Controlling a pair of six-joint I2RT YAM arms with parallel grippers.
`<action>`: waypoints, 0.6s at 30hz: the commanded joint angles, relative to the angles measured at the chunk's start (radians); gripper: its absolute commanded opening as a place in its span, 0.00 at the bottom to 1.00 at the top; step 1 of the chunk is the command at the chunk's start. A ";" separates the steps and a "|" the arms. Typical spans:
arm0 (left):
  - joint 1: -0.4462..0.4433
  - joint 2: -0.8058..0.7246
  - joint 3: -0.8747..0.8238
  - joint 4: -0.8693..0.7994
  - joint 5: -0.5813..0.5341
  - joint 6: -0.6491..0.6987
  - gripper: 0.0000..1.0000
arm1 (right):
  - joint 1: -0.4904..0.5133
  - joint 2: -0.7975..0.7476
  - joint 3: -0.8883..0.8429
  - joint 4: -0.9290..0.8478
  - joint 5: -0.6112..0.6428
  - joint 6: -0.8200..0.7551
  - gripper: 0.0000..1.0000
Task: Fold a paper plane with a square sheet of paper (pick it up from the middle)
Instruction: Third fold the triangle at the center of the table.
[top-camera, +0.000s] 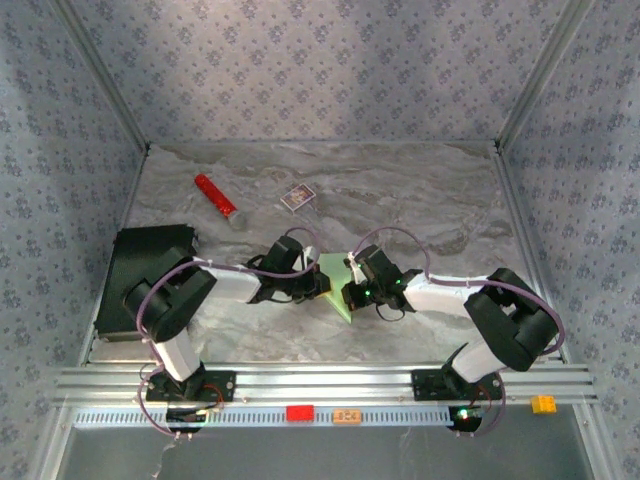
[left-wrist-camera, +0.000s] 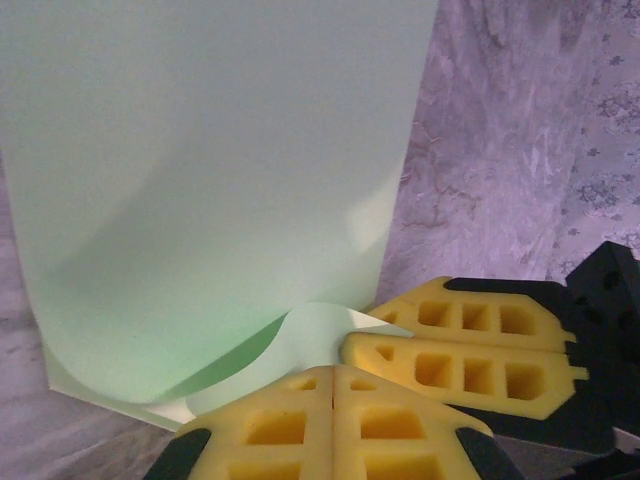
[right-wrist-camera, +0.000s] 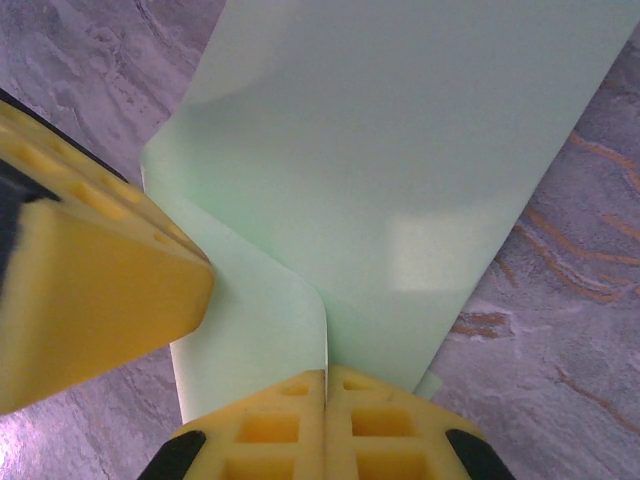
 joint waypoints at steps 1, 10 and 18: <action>-0.007 0.020 0.014 -0.003 0.004 0.018 0.00 | -0.006 0.023 -0.003 -0.040 0.022 0.016 0.01; -0.007 0.048 0.017 -0.078 -0.026 0.058 0.00 | -0.005 0.025 -0.001 -0.037 0.016 0.015 0.01; -0.008 0.069 0.026 -0.089 -0.027 0.071 0.00 | -0.006 0.020 0.006 -0.043 0.008 0.018 0.03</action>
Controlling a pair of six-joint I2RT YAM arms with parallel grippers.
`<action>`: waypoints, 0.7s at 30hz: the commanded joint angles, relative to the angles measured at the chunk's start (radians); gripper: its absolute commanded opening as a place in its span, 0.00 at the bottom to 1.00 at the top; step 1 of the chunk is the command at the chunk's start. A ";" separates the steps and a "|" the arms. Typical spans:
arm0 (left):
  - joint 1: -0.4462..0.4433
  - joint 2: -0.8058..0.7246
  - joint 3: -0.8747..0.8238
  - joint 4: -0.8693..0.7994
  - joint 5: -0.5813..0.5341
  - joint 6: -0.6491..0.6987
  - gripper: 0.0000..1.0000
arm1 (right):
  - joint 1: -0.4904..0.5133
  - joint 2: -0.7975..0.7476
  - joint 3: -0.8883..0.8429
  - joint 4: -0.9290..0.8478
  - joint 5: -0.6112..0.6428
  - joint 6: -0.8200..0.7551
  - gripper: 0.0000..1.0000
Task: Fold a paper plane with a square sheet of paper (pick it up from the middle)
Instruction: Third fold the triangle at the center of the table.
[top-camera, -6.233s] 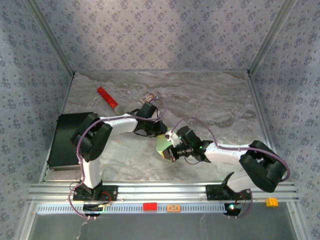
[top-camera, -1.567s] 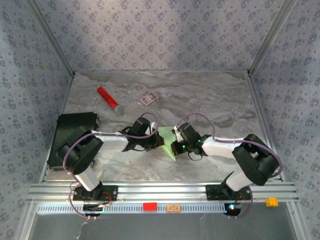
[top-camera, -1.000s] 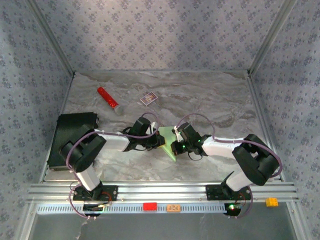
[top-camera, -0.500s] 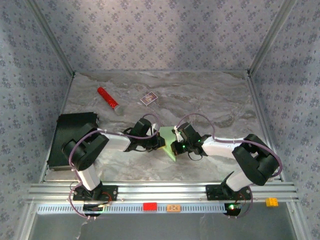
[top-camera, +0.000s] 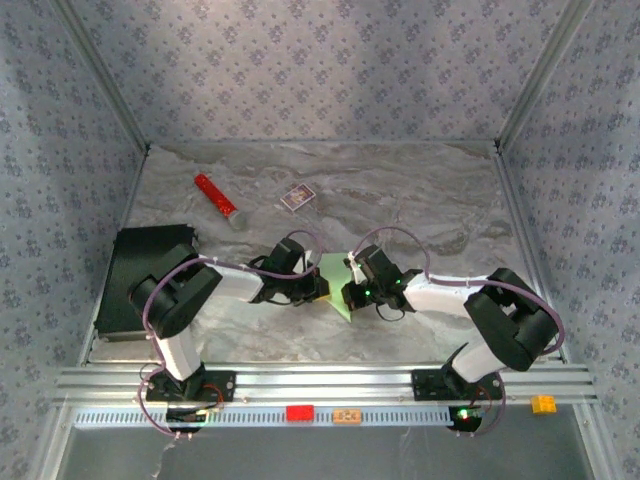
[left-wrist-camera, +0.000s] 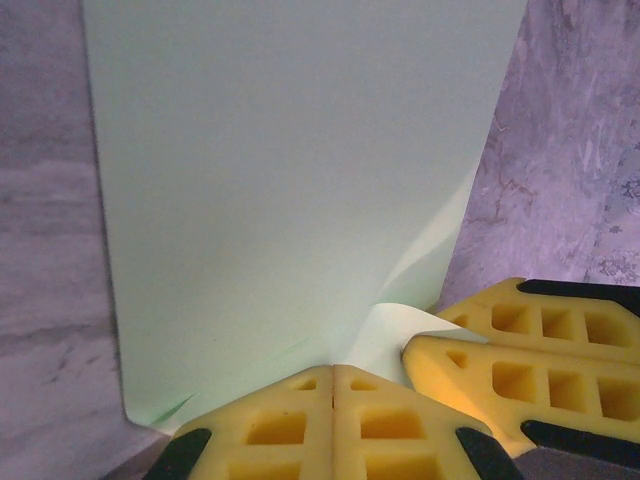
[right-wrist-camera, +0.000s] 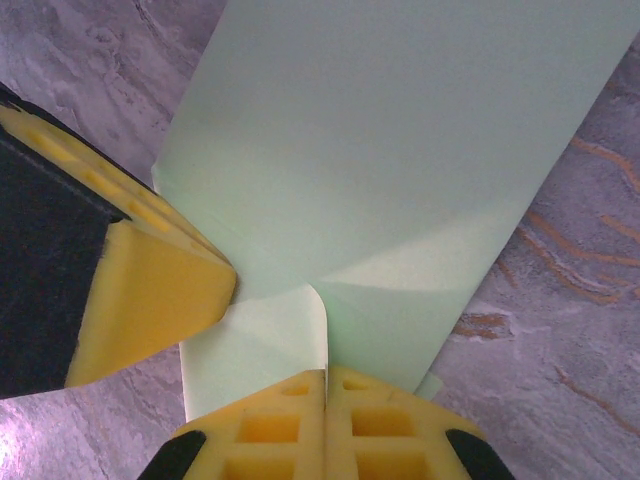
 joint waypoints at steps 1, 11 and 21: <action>-0.010 0.034 0.018 -0.050 -0.017 0.033 0.00 | -0.007 0.014 0.013 -0.053 0.004 0.019 0.04; -0.010 -0.067 0.036 -0.049 -0.034 0.049 0.05 | -0.007 -0.011 0.008 -0.052 -0.024 0.011 0.00; 0.041 -0.087 0.158 -0.202 -0.095 0.128 0.18 | -0.009 0.007 -0.019 -0.014 -0.012 0.026 0.00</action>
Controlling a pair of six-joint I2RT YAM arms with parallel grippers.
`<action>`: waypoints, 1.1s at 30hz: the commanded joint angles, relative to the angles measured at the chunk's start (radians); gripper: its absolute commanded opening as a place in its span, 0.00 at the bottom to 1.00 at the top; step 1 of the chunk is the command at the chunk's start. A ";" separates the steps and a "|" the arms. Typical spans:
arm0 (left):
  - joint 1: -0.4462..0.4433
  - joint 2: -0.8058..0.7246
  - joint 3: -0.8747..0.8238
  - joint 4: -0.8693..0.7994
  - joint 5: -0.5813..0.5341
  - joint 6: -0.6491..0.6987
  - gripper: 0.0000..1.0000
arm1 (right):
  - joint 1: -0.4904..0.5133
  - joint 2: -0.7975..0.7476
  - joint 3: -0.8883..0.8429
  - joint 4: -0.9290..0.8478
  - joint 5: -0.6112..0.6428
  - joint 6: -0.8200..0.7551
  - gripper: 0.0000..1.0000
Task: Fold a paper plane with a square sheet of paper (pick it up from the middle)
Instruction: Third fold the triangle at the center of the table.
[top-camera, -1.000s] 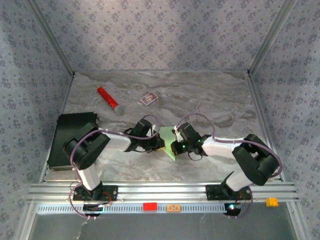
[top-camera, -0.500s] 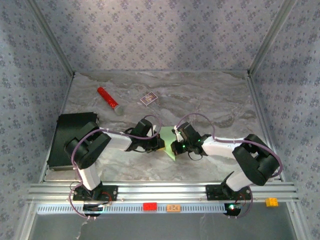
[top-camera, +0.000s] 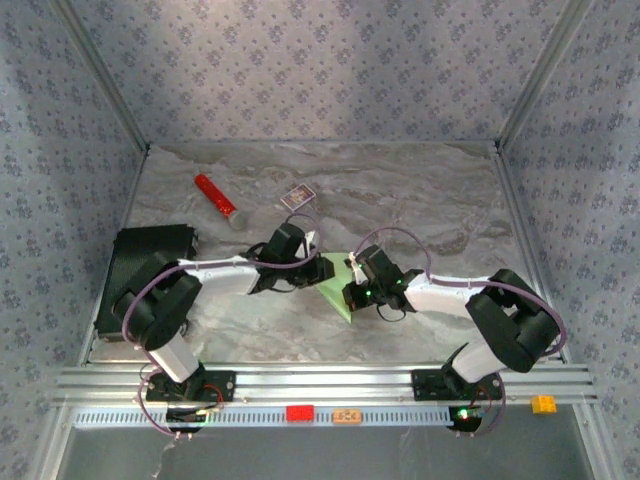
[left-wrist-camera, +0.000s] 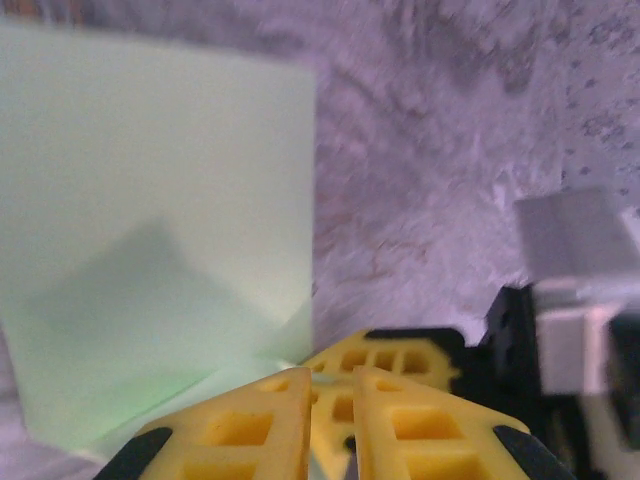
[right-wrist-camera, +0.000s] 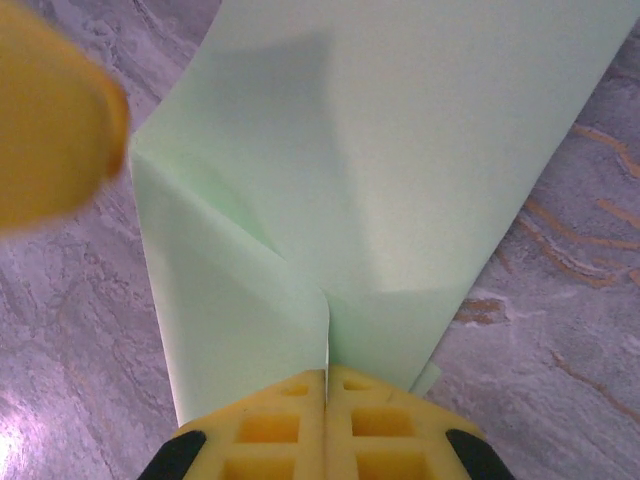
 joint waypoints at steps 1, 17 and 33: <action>0.032 0.043 0.047 -0.067 -0.004 0.039 0.17 | -0.006 0.016 -0.020 0.000 -0.004 0.020 0.00; 0.052 0.242 0.187 -0.191 0.034 0.073 0.13 | -0.006 0.010 -0.028 0.004 0.012 0.030 0.00; 0.054 0.220 0.191 -0.223 0.017 0.107 0.12 | -0.005 -0.001 -0.035 0.001 0.031 0.040 0.00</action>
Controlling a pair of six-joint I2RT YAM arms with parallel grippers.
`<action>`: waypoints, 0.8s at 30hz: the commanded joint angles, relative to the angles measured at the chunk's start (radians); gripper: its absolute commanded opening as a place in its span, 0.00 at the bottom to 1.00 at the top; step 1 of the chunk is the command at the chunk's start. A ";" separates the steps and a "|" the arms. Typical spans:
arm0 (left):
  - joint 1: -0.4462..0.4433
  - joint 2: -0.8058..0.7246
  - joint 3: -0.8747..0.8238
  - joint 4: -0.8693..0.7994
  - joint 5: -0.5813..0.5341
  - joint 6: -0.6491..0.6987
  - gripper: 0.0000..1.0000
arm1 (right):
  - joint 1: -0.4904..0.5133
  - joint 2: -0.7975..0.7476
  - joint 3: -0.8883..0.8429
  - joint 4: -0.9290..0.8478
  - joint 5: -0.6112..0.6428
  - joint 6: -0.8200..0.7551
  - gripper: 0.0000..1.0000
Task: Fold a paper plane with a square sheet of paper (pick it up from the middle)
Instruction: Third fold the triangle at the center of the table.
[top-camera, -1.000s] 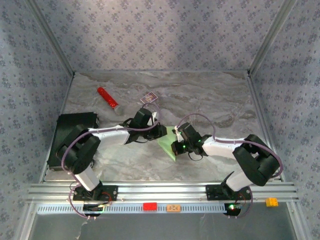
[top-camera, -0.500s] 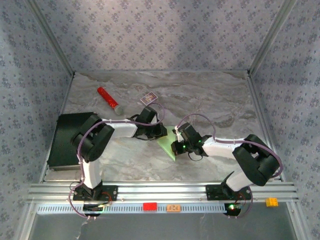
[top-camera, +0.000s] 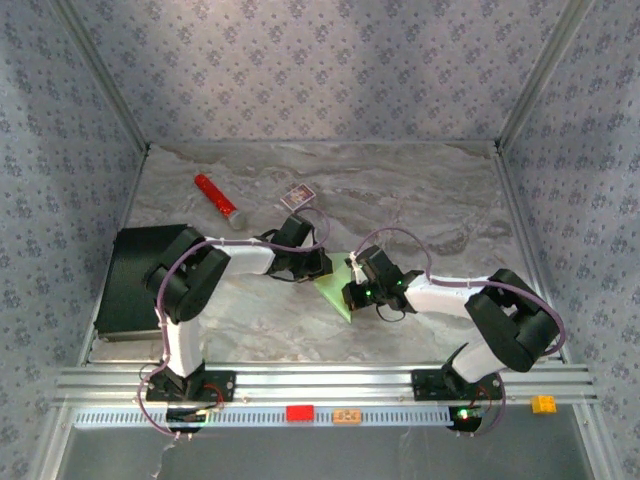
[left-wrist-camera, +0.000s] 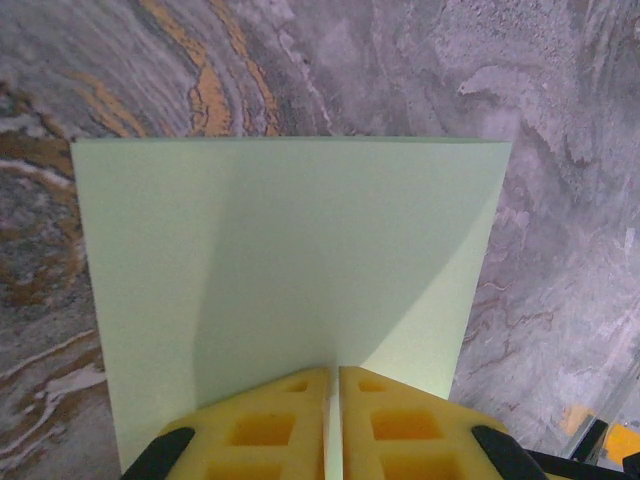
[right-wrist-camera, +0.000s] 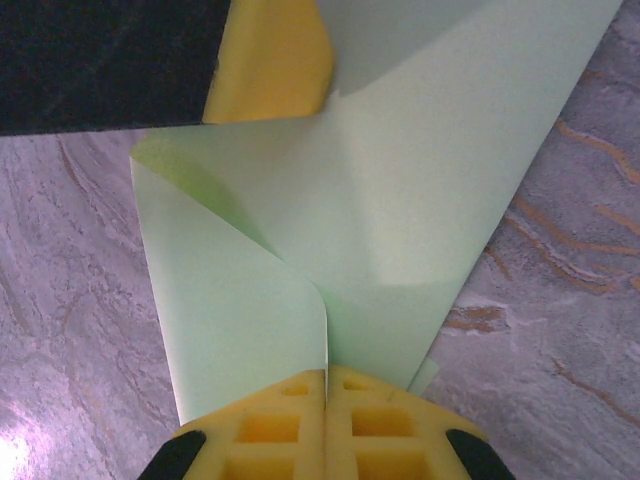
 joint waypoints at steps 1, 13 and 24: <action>0.005 -0.033 0.020 -0.056 -0.011 0.038 0.13 | -0.005 -0.003 -0.027 -0.028 0.031 0.018 0.00; -0.052 -0.231 -0.179 0.218 0.050 -0.085 0.16 | -0.011 0.013 -0.030 -0.017 0.036 0.026 0.00; -0.093 -0.173 -0.258 0.280 0.022 -0.127 0.12 | -0.013 0.012 -0.030 -0.019 0.036 0.027 0.00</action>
